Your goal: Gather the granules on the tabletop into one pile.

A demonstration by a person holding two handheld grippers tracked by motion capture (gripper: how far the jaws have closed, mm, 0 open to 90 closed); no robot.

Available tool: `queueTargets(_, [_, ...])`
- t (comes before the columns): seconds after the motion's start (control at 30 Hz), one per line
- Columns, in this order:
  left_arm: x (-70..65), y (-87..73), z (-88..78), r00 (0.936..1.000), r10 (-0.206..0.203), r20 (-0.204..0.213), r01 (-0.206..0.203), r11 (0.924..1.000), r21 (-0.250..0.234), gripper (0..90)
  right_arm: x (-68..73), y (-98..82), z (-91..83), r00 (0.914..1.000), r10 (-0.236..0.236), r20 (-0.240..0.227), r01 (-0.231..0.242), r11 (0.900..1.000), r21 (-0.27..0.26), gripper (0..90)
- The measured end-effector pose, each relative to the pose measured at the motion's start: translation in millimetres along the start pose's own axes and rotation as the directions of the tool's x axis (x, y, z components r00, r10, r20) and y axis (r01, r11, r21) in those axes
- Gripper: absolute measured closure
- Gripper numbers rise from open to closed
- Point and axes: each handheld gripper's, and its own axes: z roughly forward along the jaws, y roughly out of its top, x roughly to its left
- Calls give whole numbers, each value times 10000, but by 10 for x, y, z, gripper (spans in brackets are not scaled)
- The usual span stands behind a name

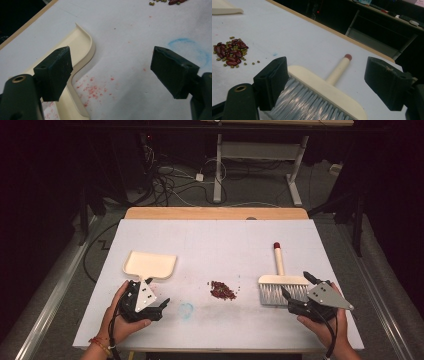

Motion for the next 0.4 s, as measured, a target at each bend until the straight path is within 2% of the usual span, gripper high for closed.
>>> queueTargets(0.4, [3,27,34,10000,23,44,-23,10000,49,170,-8,-17,-4,9999,-69,89,68,10000,53,198])
